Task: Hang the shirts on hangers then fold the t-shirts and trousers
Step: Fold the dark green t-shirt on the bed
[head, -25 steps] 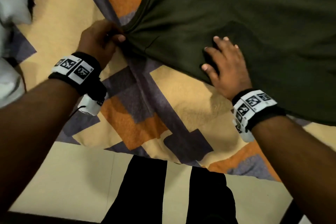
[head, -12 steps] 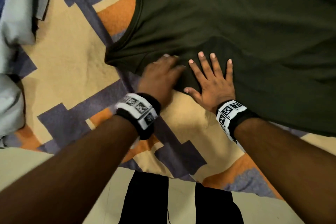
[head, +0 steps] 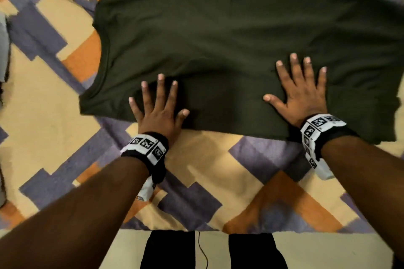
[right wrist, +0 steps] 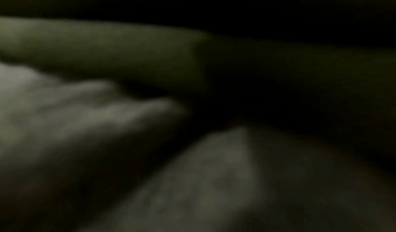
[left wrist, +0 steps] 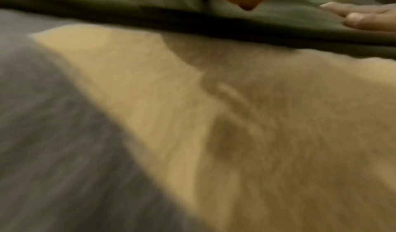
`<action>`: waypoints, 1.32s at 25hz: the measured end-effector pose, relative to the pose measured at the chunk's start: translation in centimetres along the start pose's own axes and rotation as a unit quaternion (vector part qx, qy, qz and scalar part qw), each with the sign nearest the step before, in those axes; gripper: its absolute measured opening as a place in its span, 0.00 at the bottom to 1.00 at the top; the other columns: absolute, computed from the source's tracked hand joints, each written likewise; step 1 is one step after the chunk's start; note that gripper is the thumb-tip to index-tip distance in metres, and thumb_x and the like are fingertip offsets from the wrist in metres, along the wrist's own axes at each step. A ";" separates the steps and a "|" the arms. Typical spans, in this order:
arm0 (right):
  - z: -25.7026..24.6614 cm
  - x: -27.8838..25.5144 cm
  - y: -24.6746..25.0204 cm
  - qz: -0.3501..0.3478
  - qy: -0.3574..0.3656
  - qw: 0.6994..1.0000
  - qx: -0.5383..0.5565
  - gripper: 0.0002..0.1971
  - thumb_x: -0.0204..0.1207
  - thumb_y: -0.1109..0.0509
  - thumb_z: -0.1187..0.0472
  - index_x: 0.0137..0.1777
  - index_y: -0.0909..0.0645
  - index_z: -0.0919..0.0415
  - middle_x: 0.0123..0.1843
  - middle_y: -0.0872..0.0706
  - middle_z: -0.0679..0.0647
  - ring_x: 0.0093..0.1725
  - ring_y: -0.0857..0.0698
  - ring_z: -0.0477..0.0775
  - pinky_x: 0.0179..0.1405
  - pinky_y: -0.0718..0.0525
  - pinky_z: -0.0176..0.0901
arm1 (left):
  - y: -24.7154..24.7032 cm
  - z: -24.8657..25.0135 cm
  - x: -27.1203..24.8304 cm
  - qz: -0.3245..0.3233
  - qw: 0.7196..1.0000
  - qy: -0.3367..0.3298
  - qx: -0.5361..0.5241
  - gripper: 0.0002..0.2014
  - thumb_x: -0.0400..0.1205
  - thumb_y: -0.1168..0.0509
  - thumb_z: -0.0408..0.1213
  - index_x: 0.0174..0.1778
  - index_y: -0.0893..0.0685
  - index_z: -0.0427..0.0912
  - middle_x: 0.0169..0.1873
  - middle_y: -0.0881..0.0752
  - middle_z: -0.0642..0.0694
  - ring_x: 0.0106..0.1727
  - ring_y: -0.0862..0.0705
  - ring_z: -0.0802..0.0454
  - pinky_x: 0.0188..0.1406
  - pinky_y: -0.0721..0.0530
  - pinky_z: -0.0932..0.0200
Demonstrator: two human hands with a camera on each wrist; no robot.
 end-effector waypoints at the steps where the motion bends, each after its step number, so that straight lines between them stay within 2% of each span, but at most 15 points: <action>1: 0.9 -0.1 0.0 -0.006 0.006 1.000 0.003 0.42 0.73 0.52 0.26 0.85 0.50 0.44 0.87 0.52 0.53 0.85 0.50 0.63 0.77 0.55 0.74 | 0.4 2.8 0.7 0.008 0.998 -0.064 0.023 0.33 0.81 0.62 0.63 0.79 0.69 0.62 0.77 0.73 0.61 0.82 0.67 0.44 0.73 0.74 0.35; 3: 2.0 -0.2 0.0 -0.026 0.044 0.999 0.000 0.41 0.74 0.56 0.26 0.84 0.48 0.45 0.87 0.49 0.52 0.84 0.47 0.63 0.77 0.53 0.73 | 0.4 7.2 2.9 -0.011 0.982 -0.179 0.063 0.33 0.80 0.63 0.62 0.80 0.67 0.61 0.80 0.68 0.61 0.84 0.62 0.47 0.76 0.68 0.36; 4: 3.5 -0.2 0.0 -0.035 0.047 0.998 0.005 0.41 0.75 0.58 0.26 0.84 0.48 0.45 0.87 0.47 0.52 0.84 0.46 0.62 0.78 0.51 0.72 | 0.5 8.3 4.3 -0.026 0.981 -0.182 0.067 0.33 0.79 0.64 0.63 0.80 0.66 0.61 0.81 0.65 0.62 0.84 0.61 0.49 0.77 0.65 0.38; 8: 11.8 -0.1 0.7 -0.041 -0.078 0.988 0.129 0.42 0.74 0.56 0.28 0.85 0.46 0.49 0.86 0.47 0.53 0.85 0.47 0.61 0.82 0.49 0.57 | 2.3 5.3 8.7 -0.016 0.996 -0.052 0.076 0.32 0.79 0.61 0.69 0.77 0.66 0.71 0.78 0.65 0.71 0.83 0.61 0.50 0.73 0.61 0.26; 11: 11.5 1.3 2.0 -0.050 -0.102 0.987 0.112 0.39 0.75 0.59 0.30 0.83 0.42 0.49 0.86 0.43 0.49 0.84 0.45 0.56 0.82 0.49 0.56 | 5.0 4.9 9.9 -0.040 0.994 -0.013 0.100 0.32 0.80 0.59 0.67 0.80 0.63 0.68 0.82 0.58 0.64 0.84 0.59 0.44 0.72 0.62 0.22; 13: 11.8 3.1 3.8 -0.005 -0.099 0.986 0.131 0.36 0.78 0.57 0.35 0.79 0.32 0.54 0.81 0.31 0.53 0.80 0.34 0.59 0.78 0.39 0.57 | 7.0 7.1 11.4 0.008 0.993 -0.033 0.115 0.30 0.82 0.54 0.62 0.82 0.48 0.62 0.83 0.49 0.56 0.83 0.53 0.43 0.73 0.57 0.23; 15: 13.2 5.2 6.2 0.074 -0.072 0.984 0.147 0.30 0.80 0.53 0.43 0.72 0.24 0.60 0.72 0.21 0.59 0.69 0.23 0.66 0.68 0.27 0.59 | 10.1 9.8 14.1 0.105 0.988 -0.074 0.081 0.22 0.83 0.44 0.53 0.74 0.27 0.54 0.81 0.39 0.48 0.81 0.43 0.43 0.73 0.47 0.28; 17: 15.5 8.1 8.3 0.113 -0.062 0.977 0.167 0.22 0.80 0.45 0.55 0.71 0.23 0.59 0.71 0.22 0.61 0.63 0.21 0.69 0.61 0.22 0.60 | 12.9 12.3 17.5 0.163 0.976 -0.133 0.056 0.20 0.81 0.37 0.46 0.70 0.22 0.51 0.79 0.36 0.45 0.78 0.38 0.40 0.68 0.38 0.31; 18: 16.6 9.7 9.1 0.104 -0.072 0.975 0.184 0.20 0.80 0.42 0.61 0.72 0.25 0.57 0.72 0.24 0.60 0.63 0.21 0.69 0.59 0.21 0.60 | 13.8 13.4 19.5 0.153 0.971 -0.167 0.072 0.22 0.81 0.36 0.43 0.72 0.25 0.52 0.79 0.36 0.45 0.76 0.35 0.37 0.66 0.34 0.33; 20: 18.5 12.4 9.9 0.033 -0.088 0.978 0.186 0.23 0.76 0.38 0.68 0.71 0.26 0.54 0.71 0.25 0.61 0.63 0.21 0.71 0.56 0.21 0.60 | 15.0 14.3 23.4 0.047 0.974 -0.197 0.099 0.27 0.81 0.34 0.37 0.76 0.29 0.52 0.78 0.33 0.43 0.72 0.30 0.35 0.65 0.29 0.40; 22: 20.0 13.5 9.5 -0.047 -0.088 0.982 0.158 0.21 0.72 0.35 0.69 0.65 0.21 0.55 0.66 0.21 0.63 0.61 0.20 0.70 0.56 0.21 0.55 | 16.0 13.8 25.9 -0.054 0.981 -0.154 0.101 0.26 0.79 0.31 0.36 0.75 0.26 0.49 0.73 0.27 0.39 0.70 0.27 0.36 0.66 0.28 0.46; 23: 20.4 13.5 9.1 -0.071 -0.088 0.983 0.147 0.18 0.71 0.33 0.68 0.61 0.18 0.57 0.63 0.19 0.63 0.60 0.20 0.69 0.55 0.22 0.53 | 16.6 13.3 26.4 -0.072 0.984 -0.129 0.101 0.24 0.79 0.30 0.36 0.72 0.22 0.47 0.70 0.24 0.39 0.69 0.25 0.36 0.66 0.28 0.47; 27: 20.7 12.5 10.0 -0.039 -0.080 0.981 0.172 0.11 0.71 0.31 0.67 0.53 0.15 0.62 0.56 0.19 0.65 0.56 0.19 0.69 0.53 0.22 0.52 | 19.4 10.9 25.2 -0.057 0.985 -0.115 0.111 0.16 0.80 0.31 0.42 0.61 0.16 0.42 0.61 0.19 0.36 0.63 0.22 0.34 0.62 0.27 0.46; 31: 20.1 6.8 12.1 0.057 -0.048 0.984 0.163 0.09 0.70 0.30 0.71 0.50 0.16 0.65 0.48 0.19 0.67 0.48 0.18 0.72 0.46 0.19 0.57 | 22.1 7.9 19.6 0.087 0.950 -0.268 0.132 0.19 0.79 0.39 0.55 0.50 0.14 0.43 0.45 0.16 0.35 0.47 0.19 0.33 0.48 0.19 0.35; 33: 19.3 2.7 11.4 0.066 -0.040 0.985 0.151 0.08 0.70 0.30 0.73 0.49 0.15 0.66 0.47 0.19 0.68 0.46 0.17 0.73 0.44 0.17 0.59 | 21.1 7.2 15.5 0.117 0.926 -0.327 0.147 0.24 0.83 0.43 0.57 0.48 0.12 0.40 0.42 0.16 0.35 0.42 0.20 0.34 0.42 0.19 0.38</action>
Point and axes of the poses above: each hand's wrist, its own x-axis towards the middle knuckle, its own y-axis out of the back of the hand, z = x × y, the point moved 4 cm from there along x, towards the middle knuckle
